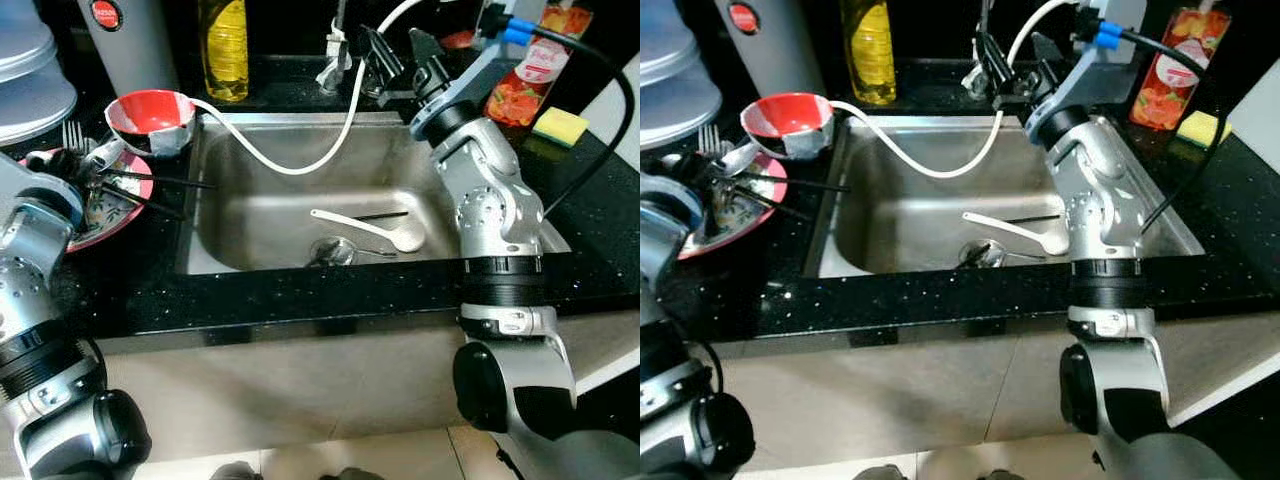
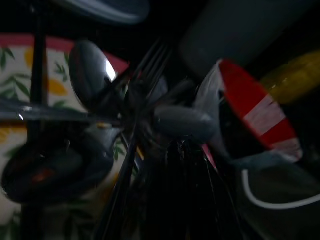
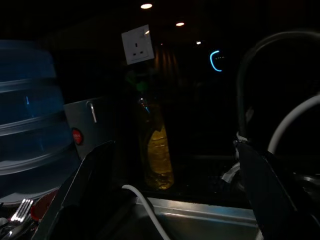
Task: Kitchen organization
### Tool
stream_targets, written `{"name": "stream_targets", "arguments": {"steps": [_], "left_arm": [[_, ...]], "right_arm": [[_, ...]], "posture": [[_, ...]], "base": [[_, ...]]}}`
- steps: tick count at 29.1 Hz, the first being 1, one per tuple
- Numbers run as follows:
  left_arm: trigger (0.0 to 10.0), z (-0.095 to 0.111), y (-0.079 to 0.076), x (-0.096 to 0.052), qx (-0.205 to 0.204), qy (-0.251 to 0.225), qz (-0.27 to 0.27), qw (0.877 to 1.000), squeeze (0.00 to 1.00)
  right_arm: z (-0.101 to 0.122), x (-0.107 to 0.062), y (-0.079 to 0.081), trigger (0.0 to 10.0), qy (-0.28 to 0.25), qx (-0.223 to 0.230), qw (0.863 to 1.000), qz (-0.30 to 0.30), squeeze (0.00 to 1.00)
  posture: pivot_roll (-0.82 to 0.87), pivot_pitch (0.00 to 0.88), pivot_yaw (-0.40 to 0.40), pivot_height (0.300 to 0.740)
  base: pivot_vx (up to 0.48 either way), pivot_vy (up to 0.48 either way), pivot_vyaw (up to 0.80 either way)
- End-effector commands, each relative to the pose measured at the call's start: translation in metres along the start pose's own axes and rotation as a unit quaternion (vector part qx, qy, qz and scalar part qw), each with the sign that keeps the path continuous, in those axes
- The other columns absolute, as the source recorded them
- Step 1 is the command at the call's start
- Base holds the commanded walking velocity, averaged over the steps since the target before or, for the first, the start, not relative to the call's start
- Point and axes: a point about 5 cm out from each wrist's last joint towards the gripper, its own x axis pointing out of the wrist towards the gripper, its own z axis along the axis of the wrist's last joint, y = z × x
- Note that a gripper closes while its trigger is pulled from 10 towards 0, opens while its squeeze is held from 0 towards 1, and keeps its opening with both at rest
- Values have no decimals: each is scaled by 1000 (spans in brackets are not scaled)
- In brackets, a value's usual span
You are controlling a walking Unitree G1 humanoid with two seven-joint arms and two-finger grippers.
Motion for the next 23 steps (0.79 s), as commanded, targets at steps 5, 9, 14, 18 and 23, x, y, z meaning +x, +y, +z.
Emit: {"name": "stream_targets", "arguments": {"steps": [5,9,14,18,23], "left_arm": [[10000,-13,9,10,22,26,62,998,0],[10000,-14,11,13,37,26,79,996,0],[10000,-2,1,7,74,-45,57,995,0],[10000,6,0,6,46,-72,49,995,0],[10000,10,4,5,6,-80,40,996,0]], "right_arm": [[-1,-5,-4,10000,4,6,1000,-15,0],[-1,-3,-2,10000,5,5,1000,-9,0],[0,-6,-1,10000,6,0,1000,-8,0],[1,-7,-2,10000,2,2,1000,-13,0],[2,-6,-1,10000,-5,7,1000,-15,0]], "posture": [[122,0,17,740],[114,0,18,740],[110,0,23,740],[116,0,31,740],[132,0,39,740]], "base": [[0,0,0],[0,0,0],[0,0,0],[0,0,0],[0,0,0]]}}
